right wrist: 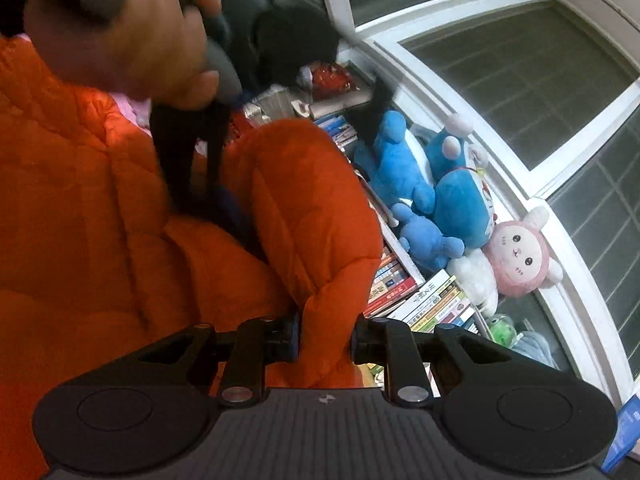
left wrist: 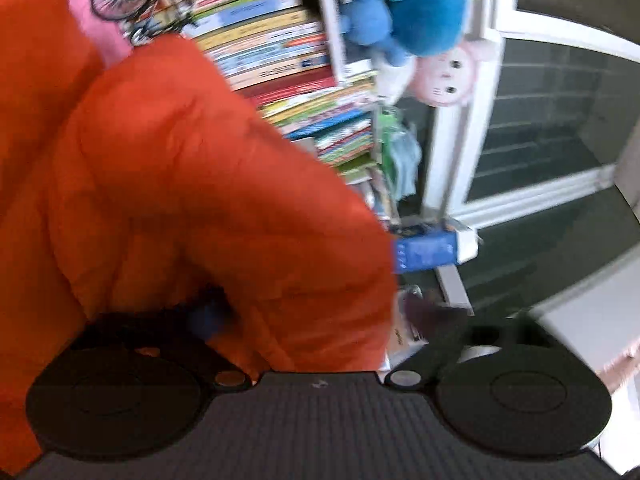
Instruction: Fold clothes
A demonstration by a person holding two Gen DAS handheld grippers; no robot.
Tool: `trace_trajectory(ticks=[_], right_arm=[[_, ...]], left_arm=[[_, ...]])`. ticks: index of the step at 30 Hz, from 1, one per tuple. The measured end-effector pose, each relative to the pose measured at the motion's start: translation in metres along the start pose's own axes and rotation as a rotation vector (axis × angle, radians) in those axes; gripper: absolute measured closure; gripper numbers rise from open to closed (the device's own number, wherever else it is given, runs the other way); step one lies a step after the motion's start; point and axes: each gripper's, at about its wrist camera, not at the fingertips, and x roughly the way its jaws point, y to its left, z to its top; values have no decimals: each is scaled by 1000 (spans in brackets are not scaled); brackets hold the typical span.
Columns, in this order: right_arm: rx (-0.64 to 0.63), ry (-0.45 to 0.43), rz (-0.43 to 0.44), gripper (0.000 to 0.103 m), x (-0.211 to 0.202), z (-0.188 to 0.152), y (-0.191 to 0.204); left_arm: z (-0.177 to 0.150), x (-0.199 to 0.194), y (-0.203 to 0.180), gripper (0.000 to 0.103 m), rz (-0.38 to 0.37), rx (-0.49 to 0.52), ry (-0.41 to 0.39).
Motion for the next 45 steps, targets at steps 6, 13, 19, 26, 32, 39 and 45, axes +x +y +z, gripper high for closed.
trace_trajectory(ticks=[6,13,19,26,32,39,45], right_arm=[[743,125,295,20,-6,-21,-72],[2034,156,766,3,34,-134,-116],[2214,211,762,1,80,-140,-106],[2150,413,626,60,121,-137,-96],[2034,249,634,68,112,-129,-120],[2052,166,602,69,107,-142,-134],[2078,279,514,70,102,-181,-120]], left_arm=[[5,3,-13,86,-22,27,-62],[6,-10,-20,86,-86,44,-99],[-7,-14,-12,87,-77,59,-65],[-23,-34,0,87,-42,108,-48],[-22,-68,21,84,-164,-37,-121],[-24,-83,58,55,-365,-276,-216],[-15,-85,67,38,-255,-313,-221]])
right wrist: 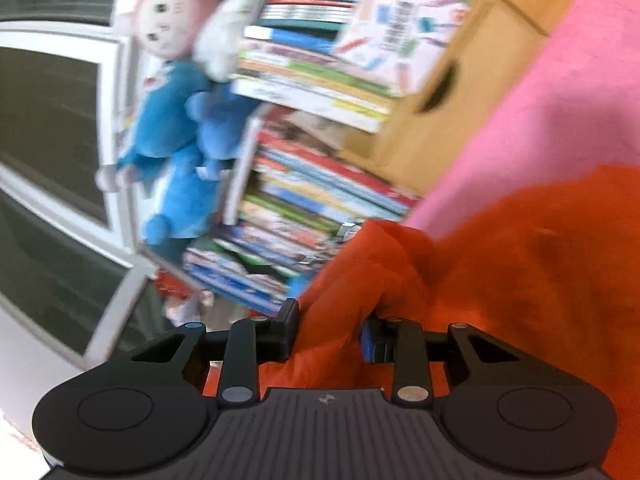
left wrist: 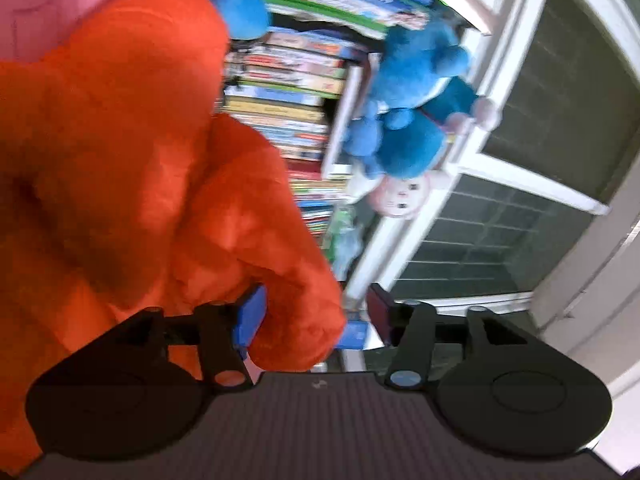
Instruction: Fold clothes
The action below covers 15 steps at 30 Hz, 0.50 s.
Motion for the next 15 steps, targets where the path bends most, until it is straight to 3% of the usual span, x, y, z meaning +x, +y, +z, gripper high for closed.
trace_trajectory(ticks=[2,4,6,9,12,15], right_arm=[[13,25,-15,69,-2,-5,-9],[38,42,5,58,-11,-10,-11],[63,56,44,40,-20,-16,-9],[66,87,136,23,-33,-29,9],[53,154,178,17,-23,-39,35],[54,183,148,10,6,-42,56]], left_arm=[[2,10,3,38,52,-11,0],[3,17,6,38,93,-12,-2],[3,22,8,38,124,1,-10],[1,22,9,39,148,38,-12],[-2,21,8,40,169,68,-10],[-4,20,8,40,186,81,-4]])
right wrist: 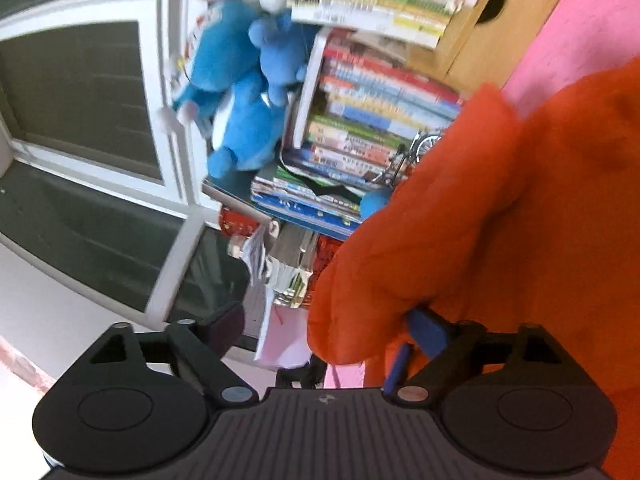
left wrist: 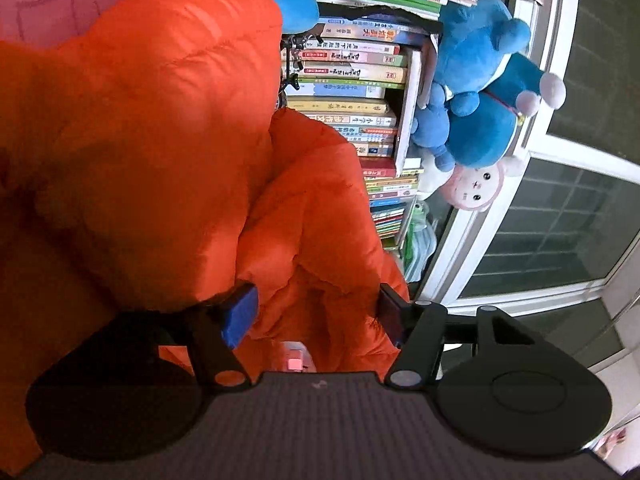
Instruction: Fold clothes
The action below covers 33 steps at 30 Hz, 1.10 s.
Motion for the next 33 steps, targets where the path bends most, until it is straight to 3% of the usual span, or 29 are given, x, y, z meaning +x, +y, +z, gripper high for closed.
trace_trajectory(ticks=[2,3,5,6,9,11,16,19,22,25,26,30,33], right_arm=[[40,-6,-85,15,25,6,-5],[62,-8,-126,38,37,9,-9],[155,1,-163,71,51,13,-25],[155,2,-142,78,52,10,-27],[152,4,-78,84,52,3,-31],[77,-4,-46,85,45,0,-22],[-37,-29,-27,88,27,3,-11],[-84,-21,-42,89,19,4,-13],[-162,5,-115,89,15,-3,-14],[-263,65,-254,89,14,-18,-20],[-272,74,-260,90,12,-22,-23],[-307,109,-287,90,6,-37,-32],[-319,115,-281,89,6,-44,-33]], left_arm=[[-1,-1,1,40,5,-4,3],[-1,-1,1,41,2,-14,2],[0,-2,3,41,-10,-39,-4],[3,-1,3,41,-23,-59,-12],[14,7,4,39,-51,-108,-36],[25,18,0,39,-56,-127,-41],[40,34,-28,35,-75,-33,-19],[39,30,-55,33,4,200,-17],[21,24,-76,39,243,505,3],[6,5,-74,40,296,587,33],[1,-2,-72,39,306,606,43],[-14,-40,-89,39,374,745,-64],[-40,-35,-124,34,441,995,-178]])
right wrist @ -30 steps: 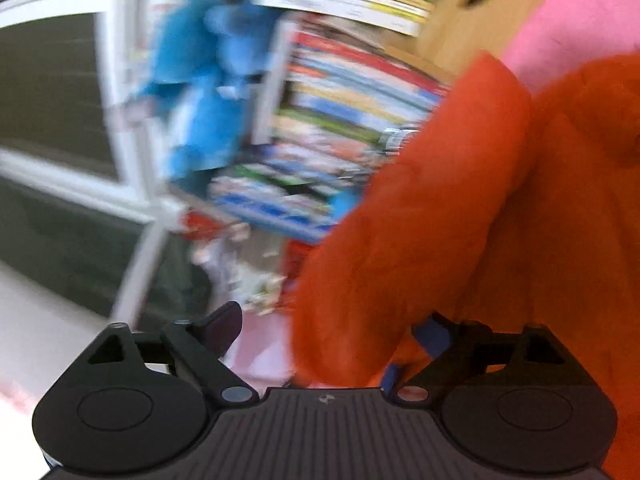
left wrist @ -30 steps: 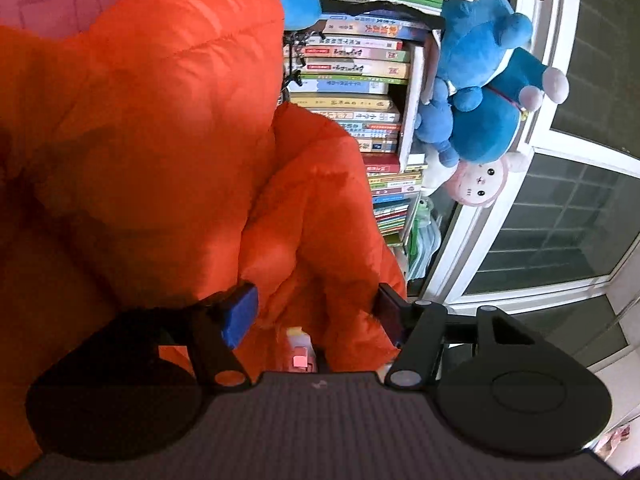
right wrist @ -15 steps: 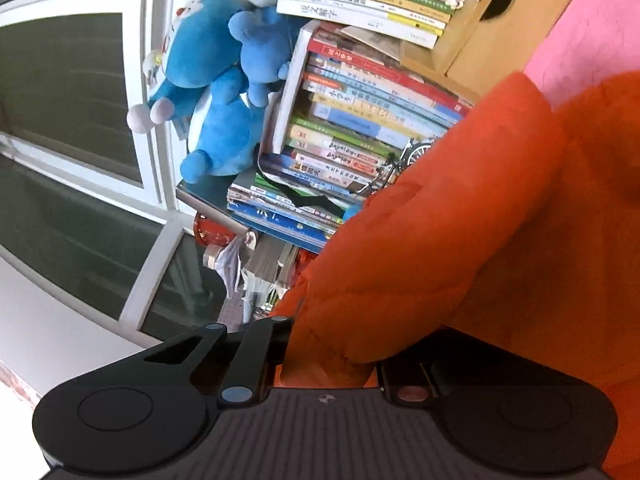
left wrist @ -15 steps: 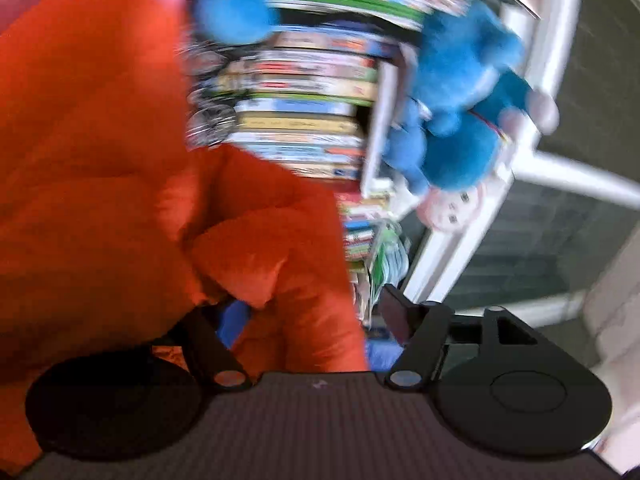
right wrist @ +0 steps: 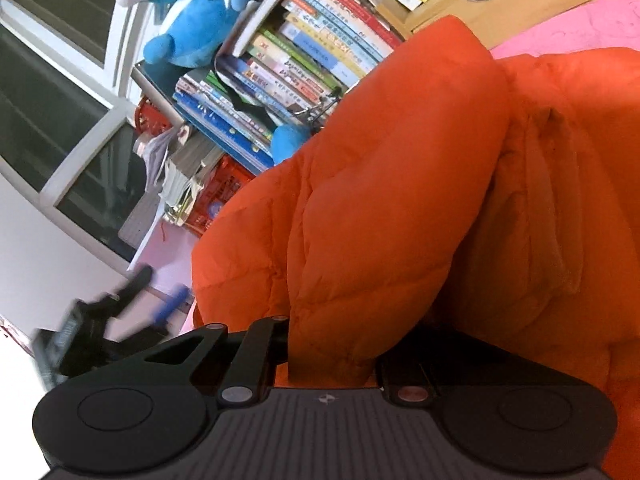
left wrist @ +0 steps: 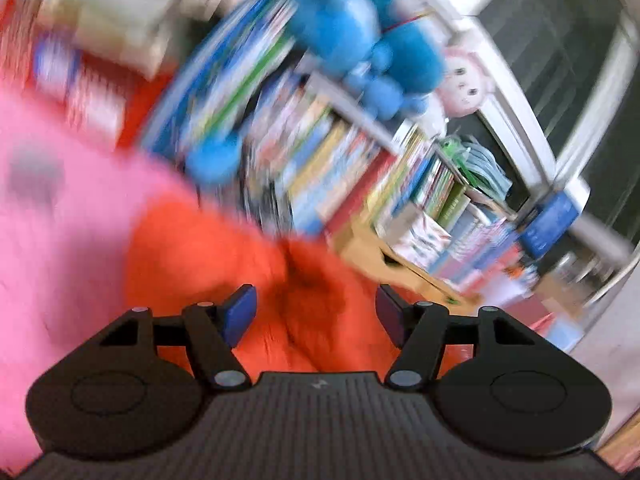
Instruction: Fold clothes
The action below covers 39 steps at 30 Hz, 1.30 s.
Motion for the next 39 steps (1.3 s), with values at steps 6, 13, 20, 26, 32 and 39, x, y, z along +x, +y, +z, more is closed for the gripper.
trace_trajectory(ticks=[6,13,20,26,32,39], right_arm=[[-62,-29,-30,86,16,-7,25],[-412,-67,-230,58,-9,-38,59],[-720,-329,-395,33,-68,-48,91],[-824,-431,-616,56,-37,-28,94],[-738,-275,-643,70,25,-38,73],[-930,-261,-762,71,14,-65,64]], left_arm=[[-7,52,-67,33,91,229,-25],[-37,87,-45,36,391,397,-2],[-35,76,-38,36,480,521,-57],[-34,56,-69,38,426,497,-137],[-66,64,-84,36,413,616,-72],[-70,86,-61,22,520,654,27]])
